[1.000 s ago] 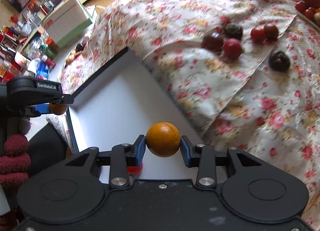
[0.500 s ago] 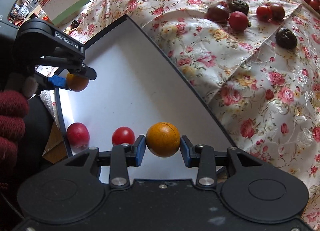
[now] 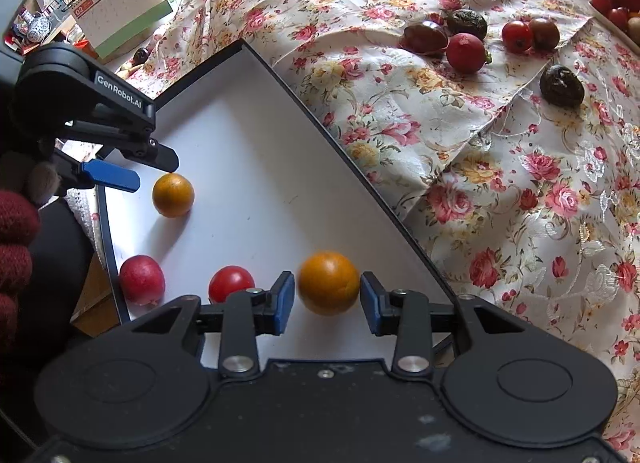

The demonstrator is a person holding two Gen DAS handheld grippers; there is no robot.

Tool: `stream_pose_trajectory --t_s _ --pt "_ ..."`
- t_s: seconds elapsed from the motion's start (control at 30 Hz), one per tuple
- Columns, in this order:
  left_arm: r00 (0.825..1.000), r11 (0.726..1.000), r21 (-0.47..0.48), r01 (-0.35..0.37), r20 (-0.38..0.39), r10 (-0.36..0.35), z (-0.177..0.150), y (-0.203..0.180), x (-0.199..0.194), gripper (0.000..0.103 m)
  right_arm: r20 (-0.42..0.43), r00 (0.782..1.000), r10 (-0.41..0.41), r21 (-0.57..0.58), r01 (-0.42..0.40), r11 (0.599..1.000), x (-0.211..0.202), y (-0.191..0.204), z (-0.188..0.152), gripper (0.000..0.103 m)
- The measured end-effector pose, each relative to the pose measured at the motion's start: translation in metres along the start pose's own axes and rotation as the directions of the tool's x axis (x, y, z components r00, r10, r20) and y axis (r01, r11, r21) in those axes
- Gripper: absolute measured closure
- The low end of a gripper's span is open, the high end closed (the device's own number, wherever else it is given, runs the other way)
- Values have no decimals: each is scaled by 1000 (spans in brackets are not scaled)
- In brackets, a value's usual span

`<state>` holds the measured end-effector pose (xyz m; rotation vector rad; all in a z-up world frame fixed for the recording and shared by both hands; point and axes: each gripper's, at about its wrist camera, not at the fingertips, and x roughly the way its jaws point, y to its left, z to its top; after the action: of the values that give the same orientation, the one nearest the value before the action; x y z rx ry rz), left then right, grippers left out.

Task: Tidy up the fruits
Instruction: 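Move both tomatoes over the box and release them inside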

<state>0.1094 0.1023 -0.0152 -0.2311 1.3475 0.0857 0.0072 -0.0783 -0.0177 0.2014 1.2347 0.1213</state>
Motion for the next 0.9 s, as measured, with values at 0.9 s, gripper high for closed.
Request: stream_pose_trajectory --t_s 0.9 --pt "1000 1000 -8 1 -13 -1 0 2 1 57 0 999 35 -26 -35 999 -9 0 -1 63"
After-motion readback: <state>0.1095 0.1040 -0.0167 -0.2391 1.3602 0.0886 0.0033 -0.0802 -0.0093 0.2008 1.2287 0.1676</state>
